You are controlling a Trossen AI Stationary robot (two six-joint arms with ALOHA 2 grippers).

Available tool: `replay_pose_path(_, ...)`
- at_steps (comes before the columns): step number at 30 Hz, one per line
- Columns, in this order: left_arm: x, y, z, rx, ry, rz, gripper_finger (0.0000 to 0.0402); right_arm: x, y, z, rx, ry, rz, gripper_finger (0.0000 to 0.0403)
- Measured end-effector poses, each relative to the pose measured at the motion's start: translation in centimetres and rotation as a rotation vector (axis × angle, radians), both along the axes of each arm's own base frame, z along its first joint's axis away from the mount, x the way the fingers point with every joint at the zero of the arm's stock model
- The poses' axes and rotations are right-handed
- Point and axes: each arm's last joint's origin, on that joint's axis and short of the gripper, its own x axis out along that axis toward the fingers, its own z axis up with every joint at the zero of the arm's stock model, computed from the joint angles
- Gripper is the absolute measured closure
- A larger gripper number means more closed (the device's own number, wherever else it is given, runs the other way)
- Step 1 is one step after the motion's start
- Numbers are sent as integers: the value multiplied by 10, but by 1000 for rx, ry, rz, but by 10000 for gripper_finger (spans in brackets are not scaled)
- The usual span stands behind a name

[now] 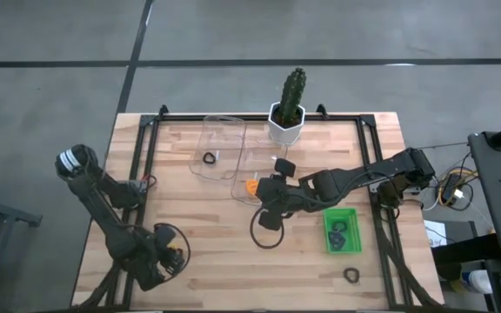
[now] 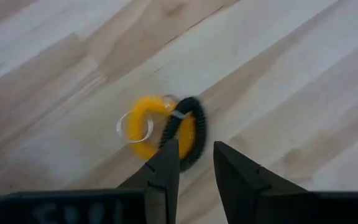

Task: Sort spring keychains
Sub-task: Put the left black spring keychain into the left transparent bin

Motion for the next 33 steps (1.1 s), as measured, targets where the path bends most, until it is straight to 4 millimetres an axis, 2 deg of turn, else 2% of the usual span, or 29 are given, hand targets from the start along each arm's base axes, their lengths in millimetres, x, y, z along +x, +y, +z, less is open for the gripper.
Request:
replay_pose_path(6,-2,3,-11,-20,21,34,310,0,0,0,0,0,0,269)
replay_pose_path(28,-3,3,-13,-23,13,24,309,0,1,0,17,5,14,266)
replay_pose_path(33,-2,2,-22,-61,-20,-13,309,0,1,0,16,6,16,271)
